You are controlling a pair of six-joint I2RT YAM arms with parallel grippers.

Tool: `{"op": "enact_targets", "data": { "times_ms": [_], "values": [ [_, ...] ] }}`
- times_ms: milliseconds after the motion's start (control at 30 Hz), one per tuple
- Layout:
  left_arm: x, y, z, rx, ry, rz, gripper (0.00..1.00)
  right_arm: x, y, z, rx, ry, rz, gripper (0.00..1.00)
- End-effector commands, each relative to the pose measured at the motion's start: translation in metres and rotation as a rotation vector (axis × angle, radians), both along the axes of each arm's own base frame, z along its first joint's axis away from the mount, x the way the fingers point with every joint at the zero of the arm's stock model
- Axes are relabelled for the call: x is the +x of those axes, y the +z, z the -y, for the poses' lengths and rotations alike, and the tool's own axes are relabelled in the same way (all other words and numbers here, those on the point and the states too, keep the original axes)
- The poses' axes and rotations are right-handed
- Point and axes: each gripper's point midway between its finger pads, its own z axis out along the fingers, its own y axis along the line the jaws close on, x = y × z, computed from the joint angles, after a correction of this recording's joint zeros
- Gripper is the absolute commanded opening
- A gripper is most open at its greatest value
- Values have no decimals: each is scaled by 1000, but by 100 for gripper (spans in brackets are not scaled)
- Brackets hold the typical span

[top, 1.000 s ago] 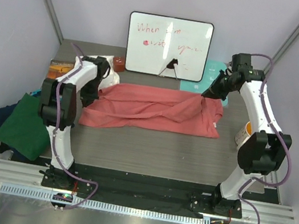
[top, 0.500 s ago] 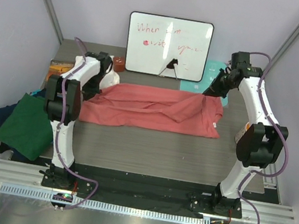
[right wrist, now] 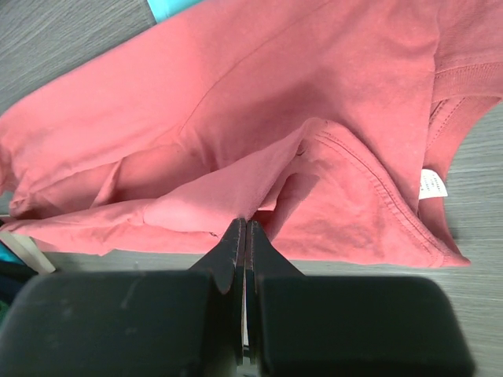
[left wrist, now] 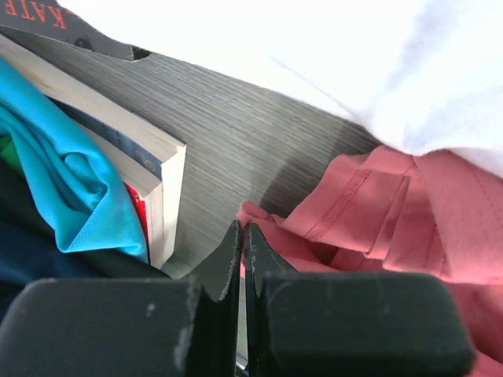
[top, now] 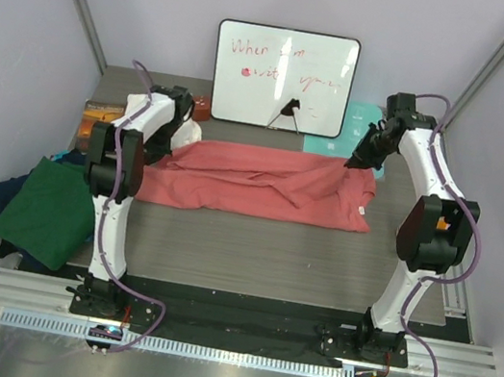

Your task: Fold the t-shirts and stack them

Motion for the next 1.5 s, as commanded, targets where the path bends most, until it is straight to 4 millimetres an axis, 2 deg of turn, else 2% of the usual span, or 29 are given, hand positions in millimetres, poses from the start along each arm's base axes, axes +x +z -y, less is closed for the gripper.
{"op": "enact_targets", "data": {
  "times_ms": [0,167,233,333,400,533,633,733,767,933,1000,1067,1233,1333,1467],
  "values": [
    [2,1,-3,39,-11,-8,0,8,1,7,-39,9,38,1],
    [4,-8,0,40,-16,-19,2,9,-8,13,-67,2,22,1],
    [3,-11,1,46,-23,-26,14,10,-10,14,-74,2,21,1],
    [4,-10,-1,69,-19,-14,25,12,-13,17,-87,-4,19,1],
    [5,-10,-4,87,-14,-8,29,15,-14,17,-91,-8,25,1],
    [7,-2,-8,115,0,21,31,19,-16,17,-87,-11,24,1],
    [10,14,-12,136,12,69,32,22,-18,17,-86,-15,23,1],
    [11,38,-14,147,39,148,36,26,-22,20,-86,-38,21,1],
    [10,51,-14,143,55,189,36,28,-22,21,-81,-51,26,1],
    [4,78,-8,120,71,289,37,45,-29,18,-40,-94,57,2],
    [0,82,1,84,56,312,37,56,-23,9,22,-111,85,2],
    [-6,78,10,61,38,306,37,68,-20,1,77,-127,120,5],
    [-19,61,44,4,-34,278,36,81,-30,-15,159,-152,92,22],
    [-22,53,64,-12,-79,255,35,85,-36,-13,143,-164,94,23],
    [-23,40,90,-57,-128,229,35,97,-29,-7,112,-181,149,28]
  ]
}}
